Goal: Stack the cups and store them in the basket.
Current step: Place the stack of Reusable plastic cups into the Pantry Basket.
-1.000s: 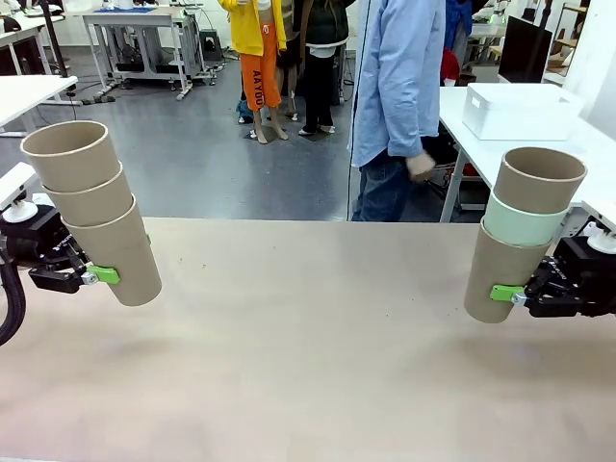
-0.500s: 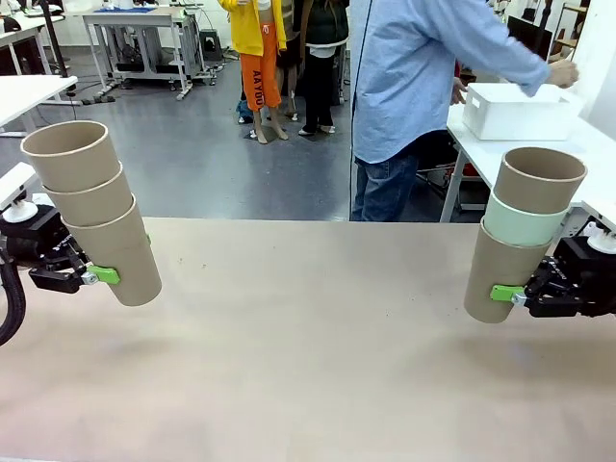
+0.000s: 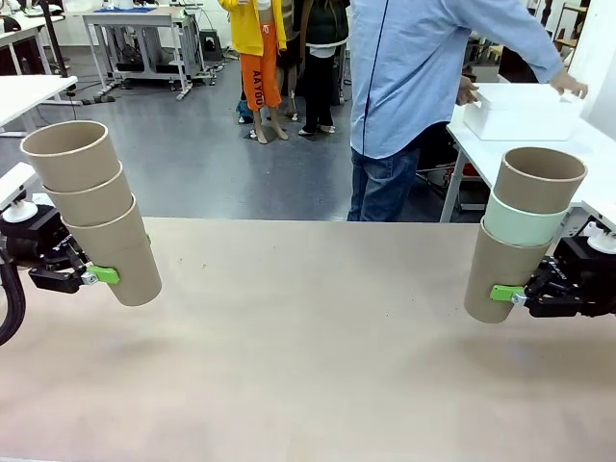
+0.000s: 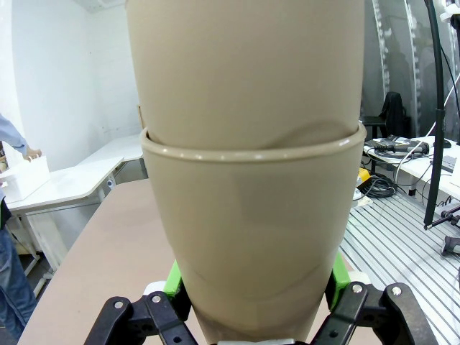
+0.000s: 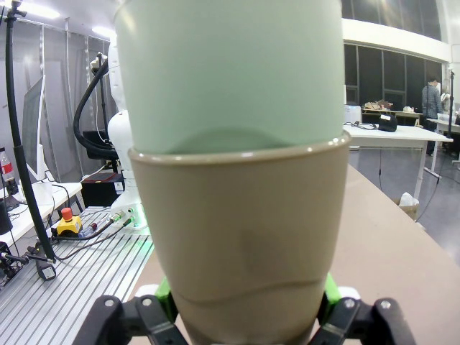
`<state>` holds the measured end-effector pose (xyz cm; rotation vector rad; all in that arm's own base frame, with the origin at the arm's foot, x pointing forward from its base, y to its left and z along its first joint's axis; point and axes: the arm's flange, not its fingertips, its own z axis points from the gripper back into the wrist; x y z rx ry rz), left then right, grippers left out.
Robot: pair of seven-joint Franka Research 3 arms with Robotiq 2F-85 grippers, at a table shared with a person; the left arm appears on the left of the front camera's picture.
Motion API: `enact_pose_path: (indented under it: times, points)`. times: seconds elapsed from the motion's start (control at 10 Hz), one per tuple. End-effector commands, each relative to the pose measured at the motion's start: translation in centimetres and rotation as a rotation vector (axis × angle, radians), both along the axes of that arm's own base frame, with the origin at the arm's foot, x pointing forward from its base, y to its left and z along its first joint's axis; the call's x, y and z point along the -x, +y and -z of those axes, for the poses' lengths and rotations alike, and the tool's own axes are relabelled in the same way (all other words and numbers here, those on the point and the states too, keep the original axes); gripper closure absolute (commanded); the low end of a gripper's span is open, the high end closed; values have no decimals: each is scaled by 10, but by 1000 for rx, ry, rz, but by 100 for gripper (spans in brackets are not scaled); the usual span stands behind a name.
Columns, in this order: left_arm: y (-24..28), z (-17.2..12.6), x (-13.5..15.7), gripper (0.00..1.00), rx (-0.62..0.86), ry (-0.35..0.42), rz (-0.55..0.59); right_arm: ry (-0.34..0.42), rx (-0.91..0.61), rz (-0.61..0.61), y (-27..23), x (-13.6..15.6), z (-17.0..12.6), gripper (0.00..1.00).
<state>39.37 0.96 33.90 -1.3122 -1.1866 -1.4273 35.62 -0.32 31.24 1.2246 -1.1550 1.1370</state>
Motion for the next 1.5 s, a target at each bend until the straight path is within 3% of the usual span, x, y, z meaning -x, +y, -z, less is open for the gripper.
enact_pose_path:
  times: [0.0,1.4]
  points:
    - [-1,-3,1,15,9,-13,5,-11,-8,9,0,-2,-4,16]
    - [-1,-3,1,15,9,-13,5,-11,-8,9,0,-2,-4,16]
